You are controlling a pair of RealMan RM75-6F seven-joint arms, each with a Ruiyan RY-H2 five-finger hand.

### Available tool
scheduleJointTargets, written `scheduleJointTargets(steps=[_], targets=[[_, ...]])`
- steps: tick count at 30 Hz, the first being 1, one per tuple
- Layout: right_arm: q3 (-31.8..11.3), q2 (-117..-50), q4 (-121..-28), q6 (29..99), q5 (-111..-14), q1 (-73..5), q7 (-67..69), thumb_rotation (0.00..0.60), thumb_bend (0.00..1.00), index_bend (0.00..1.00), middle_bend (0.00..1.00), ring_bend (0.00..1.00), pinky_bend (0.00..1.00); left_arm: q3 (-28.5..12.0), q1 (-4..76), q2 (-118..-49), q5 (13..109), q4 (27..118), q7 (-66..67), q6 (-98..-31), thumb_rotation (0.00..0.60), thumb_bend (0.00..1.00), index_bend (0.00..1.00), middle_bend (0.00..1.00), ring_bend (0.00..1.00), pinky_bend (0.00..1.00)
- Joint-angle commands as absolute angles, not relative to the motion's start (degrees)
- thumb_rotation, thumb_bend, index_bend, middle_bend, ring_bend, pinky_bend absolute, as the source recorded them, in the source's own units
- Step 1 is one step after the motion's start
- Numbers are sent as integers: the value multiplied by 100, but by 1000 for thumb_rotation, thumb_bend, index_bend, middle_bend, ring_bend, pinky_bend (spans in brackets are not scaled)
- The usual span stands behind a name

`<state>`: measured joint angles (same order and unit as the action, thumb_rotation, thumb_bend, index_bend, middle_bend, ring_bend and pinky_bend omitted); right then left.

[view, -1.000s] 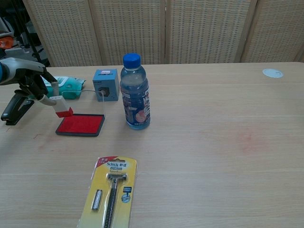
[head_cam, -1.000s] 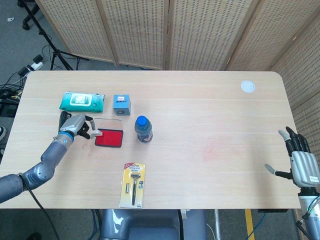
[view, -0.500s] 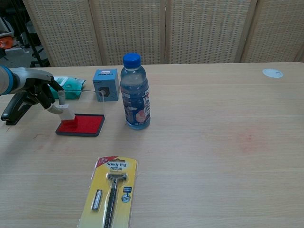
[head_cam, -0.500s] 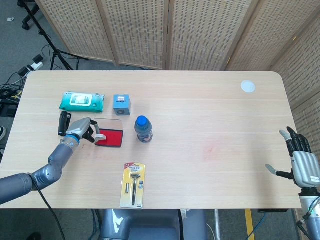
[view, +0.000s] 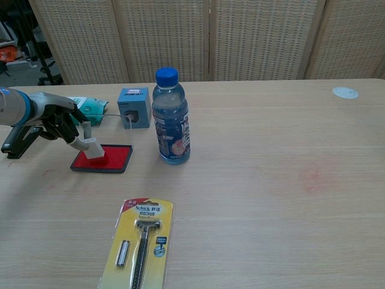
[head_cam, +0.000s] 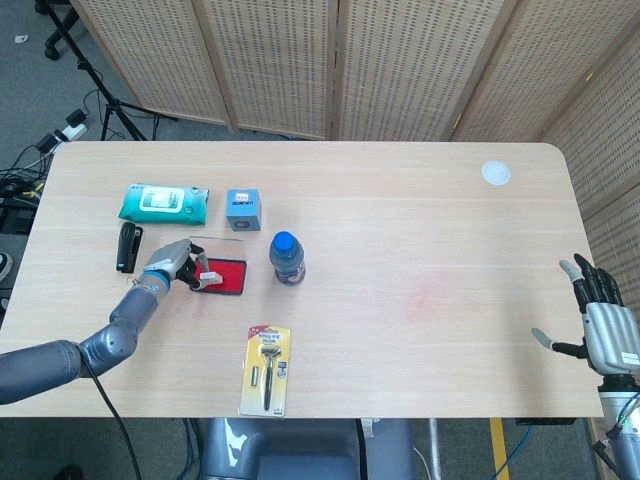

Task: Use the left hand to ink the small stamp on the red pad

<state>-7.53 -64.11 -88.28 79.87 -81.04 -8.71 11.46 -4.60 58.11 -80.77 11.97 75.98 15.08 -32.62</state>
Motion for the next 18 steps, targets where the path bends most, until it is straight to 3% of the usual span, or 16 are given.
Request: scheduleJointTargets(steps=[1,18], targets=[[-754,-6413,-8826,7984,-8100,-872,1143,600,0,0,0,0,0,-397,5862,-8139,1143,7546,1528,-3305,600,364,630,1000,1000,926],[-758,-6399,-8817,7989,-8103,-865,1198,600,0,0,0,0,0,-294,5944,-8326,1135,7448,1559,-3511,600,365,631,1000,1000,926]])
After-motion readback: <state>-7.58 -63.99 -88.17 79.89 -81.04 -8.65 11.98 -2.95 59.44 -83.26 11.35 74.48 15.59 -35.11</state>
